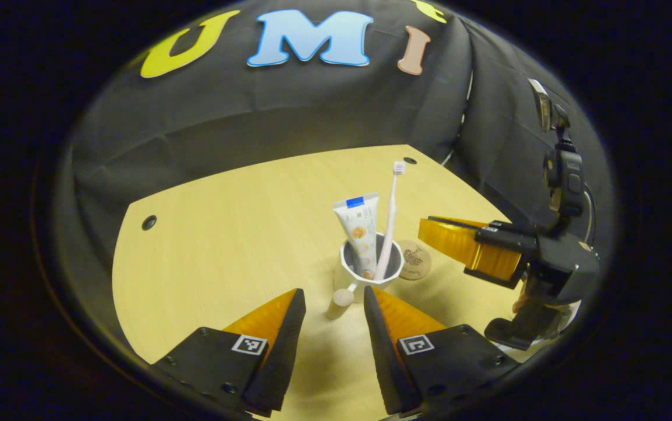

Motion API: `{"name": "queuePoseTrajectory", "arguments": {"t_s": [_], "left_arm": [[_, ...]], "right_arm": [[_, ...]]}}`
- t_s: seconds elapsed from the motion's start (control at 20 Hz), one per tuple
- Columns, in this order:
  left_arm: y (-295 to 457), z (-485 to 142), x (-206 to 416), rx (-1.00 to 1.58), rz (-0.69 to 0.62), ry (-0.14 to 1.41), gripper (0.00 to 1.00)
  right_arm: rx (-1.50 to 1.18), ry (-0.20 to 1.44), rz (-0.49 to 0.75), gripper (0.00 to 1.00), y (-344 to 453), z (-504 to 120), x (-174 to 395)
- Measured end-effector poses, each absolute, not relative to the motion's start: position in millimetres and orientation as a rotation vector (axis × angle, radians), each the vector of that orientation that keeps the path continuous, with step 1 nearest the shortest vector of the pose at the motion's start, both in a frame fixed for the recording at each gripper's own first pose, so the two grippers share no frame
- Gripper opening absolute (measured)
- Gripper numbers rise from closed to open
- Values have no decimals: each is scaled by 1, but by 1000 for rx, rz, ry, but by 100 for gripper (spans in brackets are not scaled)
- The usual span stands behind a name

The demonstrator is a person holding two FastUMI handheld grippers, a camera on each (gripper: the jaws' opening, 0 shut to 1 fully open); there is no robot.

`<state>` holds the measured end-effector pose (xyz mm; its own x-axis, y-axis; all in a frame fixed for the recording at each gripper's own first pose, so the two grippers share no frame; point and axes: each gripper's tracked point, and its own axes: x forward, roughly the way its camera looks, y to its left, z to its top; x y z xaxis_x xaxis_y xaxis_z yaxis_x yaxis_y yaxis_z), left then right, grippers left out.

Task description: Put the toothbrush and toothpaste on the desktop into the cup, then pick up the cup and place it on the coaster on the desktop.

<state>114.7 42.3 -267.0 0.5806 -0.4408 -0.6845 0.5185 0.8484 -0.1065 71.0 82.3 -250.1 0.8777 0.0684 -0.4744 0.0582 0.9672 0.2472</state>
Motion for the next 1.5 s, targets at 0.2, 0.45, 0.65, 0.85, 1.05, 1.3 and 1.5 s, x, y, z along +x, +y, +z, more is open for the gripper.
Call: {"name": "queuePoseTrajectory", "arguments": {"t_s": [0.2,0.45,0.65,0.85,1.05,1.3,1.5], "left_arm": [[26,-283,112,233,-691,839,67],[29,-305,117,369,-753,973,67],[29,-328,123,436,-772,1070,72],[30,-342,128,505,-782,1119,67],[26,-352,132,551,-789,1149,70],[20,-365,130,577,-799,1201,56],[21,-371,133,580,-791,1197,36]], "right_arm": [[275,515,-41,19,56,-253,66],[312,526,-113,19,19,-256,57],[353,537,-190,19,-15,-264,46],[393,545,-258,19,-43,-272,33],[417,558,-301,19,-60,-280,22],[430,575,-321,19,-68,-287,11],[442,577,-337,19,-74,-289,8]]}}
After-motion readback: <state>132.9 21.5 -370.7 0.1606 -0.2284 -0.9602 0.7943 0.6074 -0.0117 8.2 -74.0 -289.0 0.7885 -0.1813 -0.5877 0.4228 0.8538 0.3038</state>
